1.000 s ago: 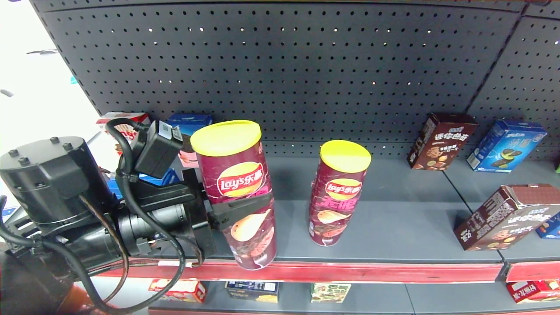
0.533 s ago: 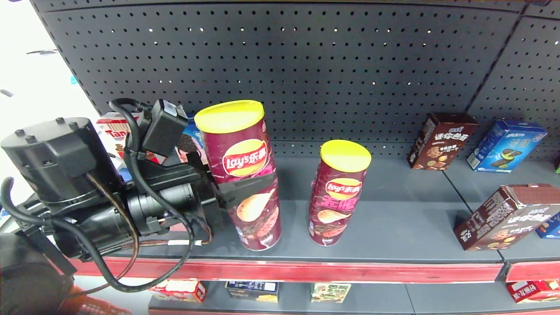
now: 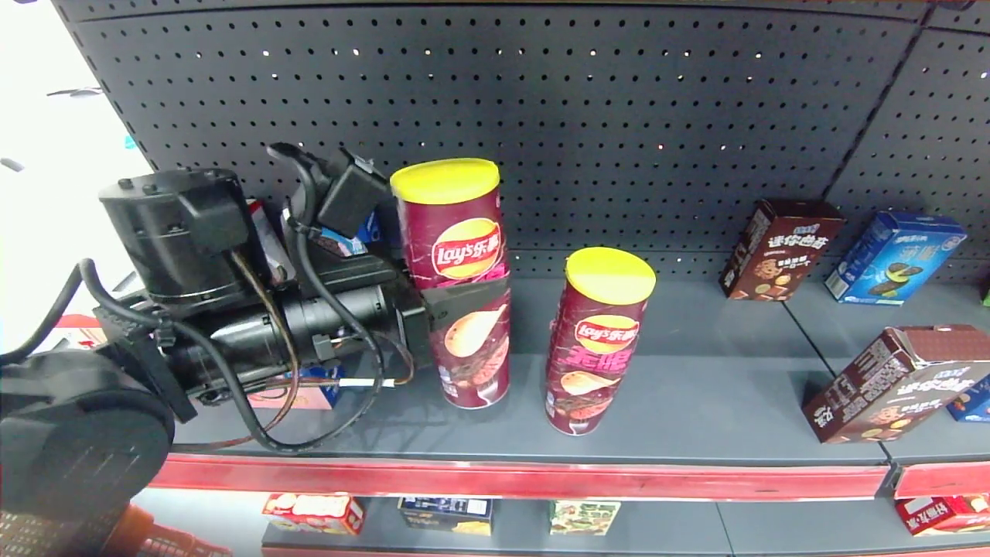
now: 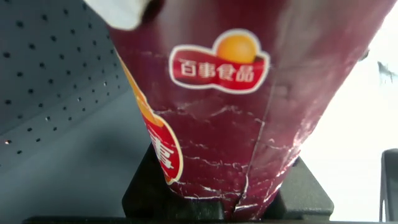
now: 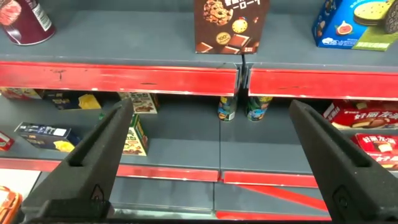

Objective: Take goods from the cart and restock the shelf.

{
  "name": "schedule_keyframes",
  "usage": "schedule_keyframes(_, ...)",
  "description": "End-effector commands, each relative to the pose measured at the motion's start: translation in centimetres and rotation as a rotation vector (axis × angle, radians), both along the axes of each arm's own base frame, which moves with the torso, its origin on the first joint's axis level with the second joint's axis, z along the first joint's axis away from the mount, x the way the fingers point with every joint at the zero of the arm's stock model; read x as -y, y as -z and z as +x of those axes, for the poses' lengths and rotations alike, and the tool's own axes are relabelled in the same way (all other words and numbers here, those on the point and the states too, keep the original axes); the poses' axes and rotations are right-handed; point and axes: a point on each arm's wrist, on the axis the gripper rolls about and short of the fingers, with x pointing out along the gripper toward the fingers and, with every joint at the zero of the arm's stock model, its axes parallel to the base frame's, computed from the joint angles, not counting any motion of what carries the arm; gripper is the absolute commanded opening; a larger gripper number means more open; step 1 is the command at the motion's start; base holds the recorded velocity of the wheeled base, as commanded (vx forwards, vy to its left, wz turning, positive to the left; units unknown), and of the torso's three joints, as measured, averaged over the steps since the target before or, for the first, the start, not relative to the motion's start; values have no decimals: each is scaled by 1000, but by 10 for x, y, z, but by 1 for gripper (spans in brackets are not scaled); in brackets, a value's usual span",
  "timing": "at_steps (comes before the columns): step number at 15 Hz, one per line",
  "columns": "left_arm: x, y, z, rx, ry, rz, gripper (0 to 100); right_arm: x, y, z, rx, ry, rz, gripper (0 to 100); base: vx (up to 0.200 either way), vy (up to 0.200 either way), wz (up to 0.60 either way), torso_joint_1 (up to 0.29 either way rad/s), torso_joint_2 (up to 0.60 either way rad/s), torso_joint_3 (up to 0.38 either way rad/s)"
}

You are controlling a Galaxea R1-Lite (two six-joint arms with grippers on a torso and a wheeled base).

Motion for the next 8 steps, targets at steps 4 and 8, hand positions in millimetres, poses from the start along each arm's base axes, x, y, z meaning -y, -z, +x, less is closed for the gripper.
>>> schedule_keyframes(4,-1,-27,42,-25,6,39,0,0,0,0,0,-1,0,100,0,0,0,0,0,0)
schedule_keyframes(8,10,-14,77,71,5,85,0,0,0,0,0,0,0,100,0,0,0,0,0,0)
